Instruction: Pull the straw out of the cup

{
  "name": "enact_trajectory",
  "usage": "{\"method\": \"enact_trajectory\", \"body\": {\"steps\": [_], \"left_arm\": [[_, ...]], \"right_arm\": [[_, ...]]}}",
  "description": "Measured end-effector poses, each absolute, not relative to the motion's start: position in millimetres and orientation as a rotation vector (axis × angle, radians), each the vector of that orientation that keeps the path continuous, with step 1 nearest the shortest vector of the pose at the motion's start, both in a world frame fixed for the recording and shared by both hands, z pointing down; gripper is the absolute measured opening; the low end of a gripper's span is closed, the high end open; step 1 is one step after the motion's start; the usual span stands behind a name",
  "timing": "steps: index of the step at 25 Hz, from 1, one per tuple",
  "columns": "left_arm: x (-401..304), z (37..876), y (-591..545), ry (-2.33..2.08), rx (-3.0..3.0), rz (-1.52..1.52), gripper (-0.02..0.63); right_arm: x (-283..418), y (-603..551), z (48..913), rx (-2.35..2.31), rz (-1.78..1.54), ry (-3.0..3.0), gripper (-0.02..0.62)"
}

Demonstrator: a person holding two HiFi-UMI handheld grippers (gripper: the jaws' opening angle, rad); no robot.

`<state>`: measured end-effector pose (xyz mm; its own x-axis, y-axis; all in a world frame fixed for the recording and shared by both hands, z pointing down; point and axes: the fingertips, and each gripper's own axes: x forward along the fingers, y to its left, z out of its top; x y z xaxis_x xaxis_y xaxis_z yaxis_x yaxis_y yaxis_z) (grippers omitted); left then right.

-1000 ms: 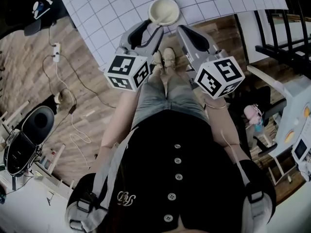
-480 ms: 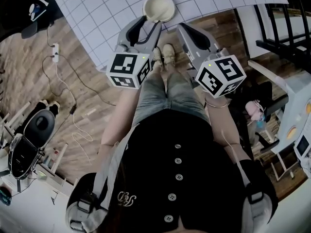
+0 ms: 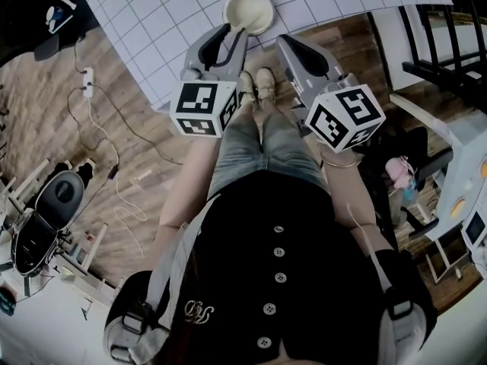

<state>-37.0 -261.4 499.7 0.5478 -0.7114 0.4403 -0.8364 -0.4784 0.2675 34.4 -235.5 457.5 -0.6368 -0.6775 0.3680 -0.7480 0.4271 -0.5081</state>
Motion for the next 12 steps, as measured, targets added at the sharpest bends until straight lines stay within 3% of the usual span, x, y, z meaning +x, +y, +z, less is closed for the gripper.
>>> {"method": "enact_trajectory", "body": {"steps": [6,12], "left_arm": [[-32.3,497.3,-260.6,-1.238,2.355,0.381,0.05],[-31.3,496.1,-262.1,-1.225,2.361,0.377,0.048]], "right_arm": [[34.6,-236.8,454.4,1.293,0.991,-2.564,0.0],[36.0,-240.1,449.3,1.306,0.976,-2.571,0.0]]}}
